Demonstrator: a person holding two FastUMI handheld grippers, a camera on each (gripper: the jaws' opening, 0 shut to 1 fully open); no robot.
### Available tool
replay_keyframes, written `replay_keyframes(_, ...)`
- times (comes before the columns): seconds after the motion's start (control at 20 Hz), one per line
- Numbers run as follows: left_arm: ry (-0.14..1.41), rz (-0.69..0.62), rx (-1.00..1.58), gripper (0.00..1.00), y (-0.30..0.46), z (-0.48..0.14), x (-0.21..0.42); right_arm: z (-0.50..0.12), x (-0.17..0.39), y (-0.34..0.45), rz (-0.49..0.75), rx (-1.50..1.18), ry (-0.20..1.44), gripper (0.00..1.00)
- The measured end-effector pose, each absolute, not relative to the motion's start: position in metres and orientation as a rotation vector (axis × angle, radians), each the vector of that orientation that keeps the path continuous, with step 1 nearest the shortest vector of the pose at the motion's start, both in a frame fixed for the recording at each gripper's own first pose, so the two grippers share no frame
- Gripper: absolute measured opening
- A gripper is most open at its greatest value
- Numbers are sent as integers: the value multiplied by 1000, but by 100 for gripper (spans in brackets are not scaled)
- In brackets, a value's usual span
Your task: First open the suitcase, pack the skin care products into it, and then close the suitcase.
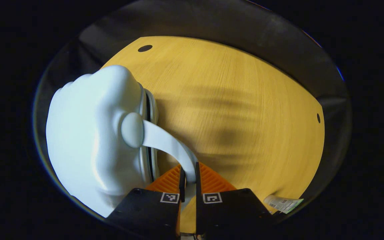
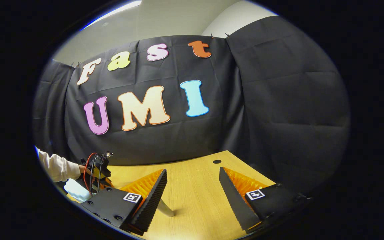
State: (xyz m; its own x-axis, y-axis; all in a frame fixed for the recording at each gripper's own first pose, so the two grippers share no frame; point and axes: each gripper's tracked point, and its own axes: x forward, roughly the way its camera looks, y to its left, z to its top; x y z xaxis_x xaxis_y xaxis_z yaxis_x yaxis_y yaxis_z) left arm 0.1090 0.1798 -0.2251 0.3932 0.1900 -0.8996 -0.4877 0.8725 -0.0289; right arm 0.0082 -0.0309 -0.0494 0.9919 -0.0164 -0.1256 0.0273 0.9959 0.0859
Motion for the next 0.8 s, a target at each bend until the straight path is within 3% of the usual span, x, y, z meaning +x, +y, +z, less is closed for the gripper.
replay_keyframes(0.25,1070,419,-322,2,178,-221,111,-54,11,-28,-15,94,135,98)
replay_keyframes(0.65,1022,360,-308,0,172,-199,109,-54,14,-11,37,86,134,98)
replay_keyframes(0.7,1014,342,-309,0,170,-196,108,-54,14,-8,46,83,135,94)
replay_keyframes(0.8,977,319,-312,0,170,-184,106,-54,15,-1,66,80,136,98)
